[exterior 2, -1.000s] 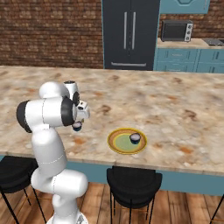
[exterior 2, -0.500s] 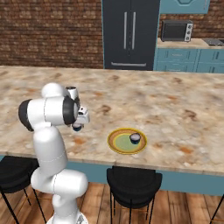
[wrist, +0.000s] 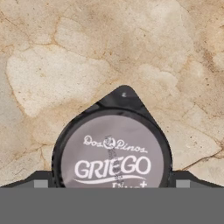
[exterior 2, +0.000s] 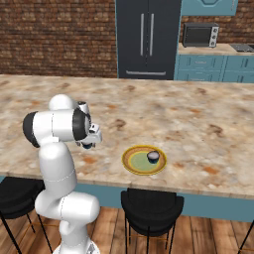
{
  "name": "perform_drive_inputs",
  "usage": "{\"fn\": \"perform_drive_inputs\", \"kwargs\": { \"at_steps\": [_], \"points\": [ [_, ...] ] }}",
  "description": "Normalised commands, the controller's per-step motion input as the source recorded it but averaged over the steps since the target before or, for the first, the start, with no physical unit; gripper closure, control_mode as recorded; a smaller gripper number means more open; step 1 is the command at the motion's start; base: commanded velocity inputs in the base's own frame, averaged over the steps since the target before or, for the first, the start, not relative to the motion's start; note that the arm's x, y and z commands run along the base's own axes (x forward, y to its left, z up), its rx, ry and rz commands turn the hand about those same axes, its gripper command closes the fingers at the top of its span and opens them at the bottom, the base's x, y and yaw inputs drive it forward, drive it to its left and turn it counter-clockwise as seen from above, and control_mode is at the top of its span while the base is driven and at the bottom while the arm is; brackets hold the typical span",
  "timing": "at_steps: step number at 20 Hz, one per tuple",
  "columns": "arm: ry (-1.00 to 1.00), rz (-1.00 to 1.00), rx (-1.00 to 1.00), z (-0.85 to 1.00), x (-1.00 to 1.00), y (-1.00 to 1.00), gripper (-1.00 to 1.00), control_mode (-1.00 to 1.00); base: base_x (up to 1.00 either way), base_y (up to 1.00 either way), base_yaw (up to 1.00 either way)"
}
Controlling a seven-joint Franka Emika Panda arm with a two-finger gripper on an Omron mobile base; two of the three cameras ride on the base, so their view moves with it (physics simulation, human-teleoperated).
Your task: Place two yogurt containers on each plate.
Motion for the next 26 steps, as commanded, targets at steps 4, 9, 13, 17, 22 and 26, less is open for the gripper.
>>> {"fn": "perform_drive_inputs", "kwargs": {
  "at_steps": [4,9,13,17,22,26],
  "points": [
    [-0.03,0.00,0.00,0.00,-0.06,0.00,1.00,-1.00,0.00,0.00,0.00],
    [0.00,-0.13,-0.08,0.37,-0.46,-0.34,1.00,-1.00,0.00,0.00,0.00],
    [0.00,-0.33,-0.06,0.54,-0.73,-0.89,1.00,-1.00,0.00,0.00,0.00],
    [0.00,-0.41,0.00,0.39,-0.58,-1.00,1.00,-1.00,0.00,0.00,0.00],
    [0.00,-0.37,0.00,0.00,-0.31,-0.93,1.00,-1.00,0.00,0.00,0.00],
    [0.02,-0.22,0.02,0.01,0.06,-0.76,1.00,-1.00,0.00,0.00,0.00]
  ]
}}
